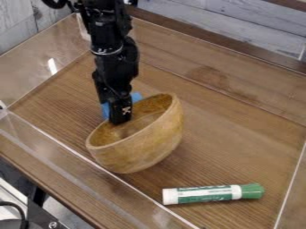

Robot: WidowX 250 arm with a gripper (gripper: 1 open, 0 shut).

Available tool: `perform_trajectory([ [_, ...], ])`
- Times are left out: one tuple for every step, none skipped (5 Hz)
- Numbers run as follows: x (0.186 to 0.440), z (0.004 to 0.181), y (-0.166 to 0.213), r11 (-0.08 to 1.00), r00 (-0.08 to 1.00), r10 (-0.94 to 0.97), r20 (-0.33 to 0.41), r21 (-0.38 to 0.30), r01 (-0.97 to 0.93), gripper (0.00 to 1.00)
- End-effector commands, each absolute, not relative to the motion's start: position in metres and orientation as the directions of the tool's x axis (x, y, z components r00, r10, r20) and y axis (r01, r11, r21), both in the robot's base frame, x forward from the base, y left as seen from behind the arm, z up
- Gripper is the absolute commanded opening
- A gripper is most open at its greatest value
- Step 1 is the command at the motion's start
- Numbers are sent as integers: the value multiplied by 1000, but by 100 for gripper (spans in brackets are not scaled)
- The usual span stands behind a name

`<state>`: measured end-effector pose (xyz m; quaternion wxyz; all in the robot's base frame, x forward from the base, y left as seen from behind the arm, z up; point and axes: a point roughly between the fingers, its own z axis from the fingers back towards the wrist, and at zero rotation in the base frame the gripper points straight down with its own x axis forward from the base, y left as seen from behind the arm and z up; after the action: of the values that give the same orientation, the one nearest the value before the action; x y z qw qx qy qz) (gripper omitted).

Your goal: Put the blue block in the brown bowl

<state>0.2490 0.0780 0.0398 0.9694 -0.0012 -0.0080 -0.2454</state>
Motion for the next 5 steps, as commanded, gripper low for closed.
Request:
perform_trajectory([
  [253,40,76,876,875,-483,38,16,483,0],
  [253,37,74,875,874,-484,43,10,484,0],
  [254,34,72,874,873,-486,47,5,486,0],
  [256,36,72,868,867,-496,44,10,496,0],
  [258,38,72,862,861,-506,41,14,506,0],
])
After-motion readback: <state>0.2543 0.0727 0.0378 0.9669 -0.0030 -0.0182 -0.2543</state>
